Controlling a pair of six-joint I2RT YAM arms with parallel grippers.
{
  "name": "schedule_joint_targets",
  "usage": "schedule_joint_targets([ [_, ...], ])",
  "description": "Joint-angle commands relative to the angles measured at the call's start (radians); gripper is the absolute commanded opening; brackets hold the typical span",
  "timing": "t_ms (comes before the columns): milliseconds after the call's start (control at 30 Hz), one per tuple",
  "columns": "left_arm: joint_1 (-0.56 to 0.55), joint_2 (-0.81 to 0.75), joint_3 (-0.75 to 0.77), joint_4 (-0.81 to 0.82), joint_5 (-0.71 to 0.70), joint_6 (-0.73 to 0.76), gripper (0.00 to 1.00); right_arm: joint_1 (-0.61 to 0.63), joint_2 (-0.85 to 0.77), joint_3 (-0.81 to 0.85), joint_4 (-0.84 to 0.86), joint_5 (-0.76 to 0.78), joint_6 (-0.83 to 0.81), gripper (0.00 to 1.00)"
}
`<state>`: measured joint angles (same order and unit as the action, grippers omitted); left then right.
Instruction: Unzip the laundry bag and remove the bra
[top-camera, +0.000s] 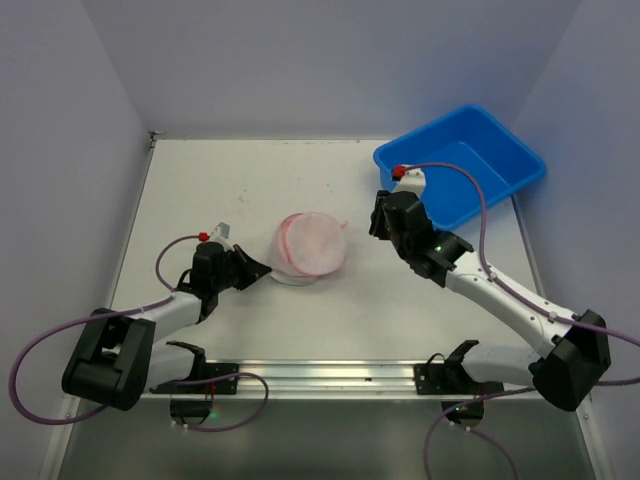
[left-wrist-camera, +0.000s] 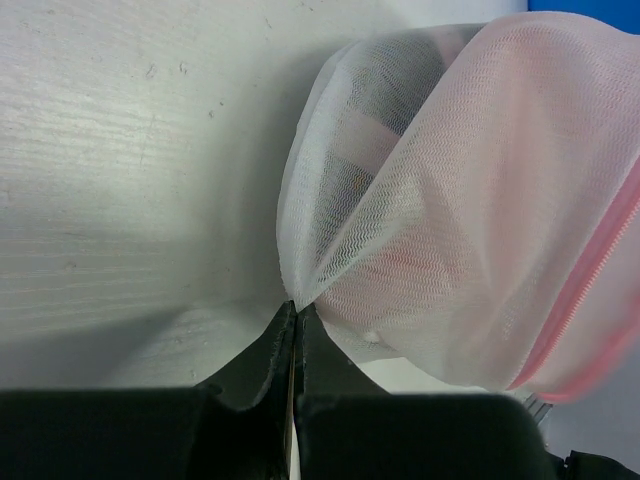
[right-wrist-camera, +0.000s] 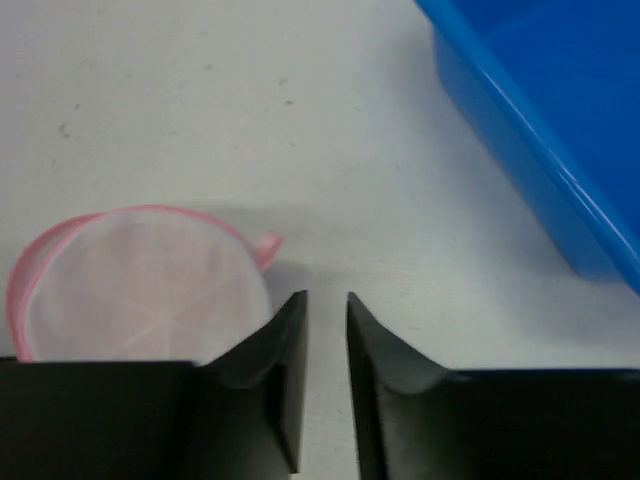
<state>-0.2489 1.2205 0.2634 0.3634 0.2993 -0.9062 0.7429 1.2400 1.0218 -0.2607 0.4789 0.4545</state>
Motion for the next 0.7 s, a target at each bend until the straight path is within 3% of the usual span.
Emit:
schedule_joint_targets([
  [0, 0.007, -0.018, -0.009, -0.01, -0.012, 0.023, 0.0, -0.056, -0.086, -0.089, -0.106, 0.065, 0.098, 0.47],
  [67, 0.007, -0.021, -0.006, -0.02, -0.009, 0.03, 0.0, -0.053, -0.17, -0.115, -0.094, 0.023, 0.075, 0.55],
  [100, 0.007, -0.027, -0.004, -0.03, -0.009, 0.039, 0.0, -0.047, -0.194, -0.124, -0.068, -0.075, 0.055, 0.63],
  [233, 0.007, -0.05, 0.002, -0.05, -0.017, 0.053, 0.0, 0.039, -0.194, -0.096, 0.104, -0.267, -0.019, 0.7],
  [400, 0.007, -0.072, 0.019, -0.083, -0.019, 0.059, 0.0, 0.168, 0.071, 0.086, 0.097, -0.246, -0.109, 0.75],
  [667, 0.007, -0.082, 0.017, -0.093, -0.022, 0.055, 0.0, 0.234, 0.428, 0.29, 0.144, -0.266, -0.099, 0.7],
])
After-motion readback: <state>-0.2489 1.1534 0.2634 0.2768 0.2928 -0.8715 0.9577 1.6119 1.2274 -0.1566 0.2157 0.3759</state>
